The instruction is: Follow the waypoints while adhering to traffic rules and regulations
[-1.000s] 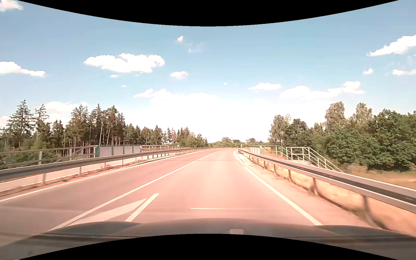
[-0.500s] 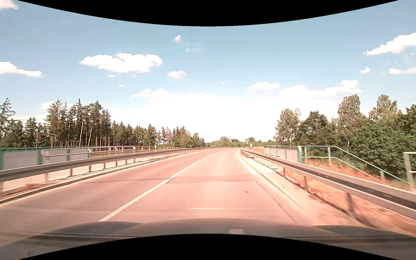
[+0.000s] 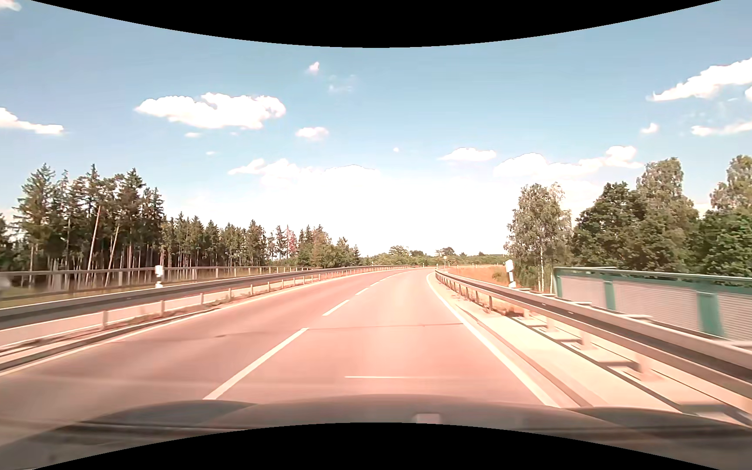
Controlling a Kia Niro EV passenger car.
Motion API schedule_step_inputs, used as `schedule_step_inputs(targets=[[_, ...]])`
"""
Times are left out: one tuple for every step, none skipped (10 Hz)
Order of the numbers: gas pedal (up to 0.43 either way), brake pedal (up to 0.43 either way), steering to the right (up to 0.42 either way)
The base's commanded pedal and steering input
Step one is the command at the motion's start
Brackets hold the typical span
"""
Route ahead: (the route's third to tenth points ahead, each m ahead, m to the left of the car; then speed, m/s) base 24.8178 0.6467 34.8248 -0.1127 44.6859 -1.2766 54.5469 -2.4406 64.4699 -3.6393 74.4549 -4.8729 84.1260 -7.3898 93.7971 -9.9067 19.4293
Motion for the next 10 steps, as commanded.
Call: schedule_step_inputs(targets=[[0.059,0.000,0.014],[0.059,0.000,0.013],[0.059,0.000,0.013],[0.059,0.000,0.012],[0.059,0.000,0.011],[0.067,0.000,0.011],[0.067,0.000,0.011],[0.067,0.000,0.011],[0.067,0.000,0.010],[0.067,0.000,0.010]])
